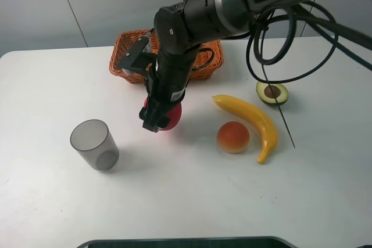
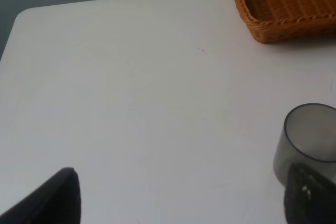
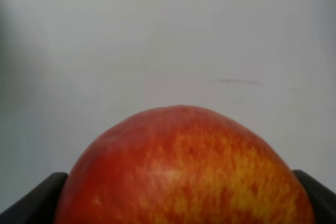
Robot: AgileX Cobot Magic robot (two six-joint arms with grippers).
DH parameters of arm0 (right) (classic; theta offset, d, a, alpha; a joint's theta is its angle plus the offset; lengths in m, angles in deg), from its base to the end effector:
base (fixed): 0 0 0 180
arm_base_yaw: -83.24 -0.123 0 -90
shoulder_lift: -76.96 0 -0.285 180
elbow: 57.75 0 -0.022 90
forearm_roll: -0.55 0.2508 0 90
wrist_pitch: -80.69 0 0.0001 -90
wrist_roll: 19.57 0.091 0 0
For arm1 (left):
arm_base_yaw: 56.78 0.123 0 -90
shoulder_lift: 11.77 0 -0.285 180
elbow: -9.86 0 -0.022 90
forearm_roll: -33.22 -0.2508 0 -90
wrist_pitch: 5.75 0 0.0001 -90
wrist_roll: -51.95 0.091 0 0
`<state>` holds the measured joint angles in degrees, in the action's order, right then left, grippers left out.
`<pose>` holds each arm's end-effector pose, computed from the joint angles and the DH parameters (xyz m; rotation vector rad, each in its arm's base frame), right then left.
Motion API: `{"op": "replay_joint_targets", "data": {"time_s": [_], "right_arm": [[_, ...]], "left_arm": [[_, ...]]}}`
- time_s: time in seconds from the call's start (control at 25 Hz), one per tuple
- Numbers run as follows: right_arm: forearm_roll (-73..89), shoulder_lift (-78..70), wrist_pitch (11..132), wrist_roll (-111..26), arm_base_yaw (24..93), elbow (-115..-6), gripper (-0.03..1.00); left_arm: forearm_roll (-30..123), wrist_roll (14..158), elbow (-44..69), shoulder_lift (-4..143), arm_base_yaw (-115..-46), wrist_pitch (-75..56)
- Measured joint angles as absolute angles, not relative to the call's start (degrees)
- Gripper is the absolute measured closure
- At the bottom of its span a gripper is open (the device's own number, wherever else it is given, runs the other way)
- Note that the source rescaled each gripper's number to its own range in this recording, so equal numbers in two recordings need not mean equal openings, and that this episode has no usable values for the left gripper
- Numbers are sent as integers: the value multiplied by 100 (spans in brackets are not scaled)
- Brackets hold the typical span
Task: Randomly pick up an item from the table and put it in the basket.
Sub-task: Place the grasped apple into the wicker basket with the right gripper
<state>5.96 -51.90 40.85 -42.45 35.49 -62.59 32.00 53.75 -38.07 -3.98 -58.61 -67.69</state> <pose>0.2812 0.3178 0.1356 -1.5867 2.3987 0.1872 -0.0069 0.0019 0.2788 0.0637 2.0525 0.0252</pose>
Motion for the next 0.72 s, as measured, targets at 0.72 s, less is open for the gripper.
{"op": "replay_joint_targets", "data": {"time_s": [0.72], "right_arm": [[682,-4257,4638,-1575,4473,-6259,96]], "left_arm": [[3200,5375,-3807,-398,-5861,-6769]]}}
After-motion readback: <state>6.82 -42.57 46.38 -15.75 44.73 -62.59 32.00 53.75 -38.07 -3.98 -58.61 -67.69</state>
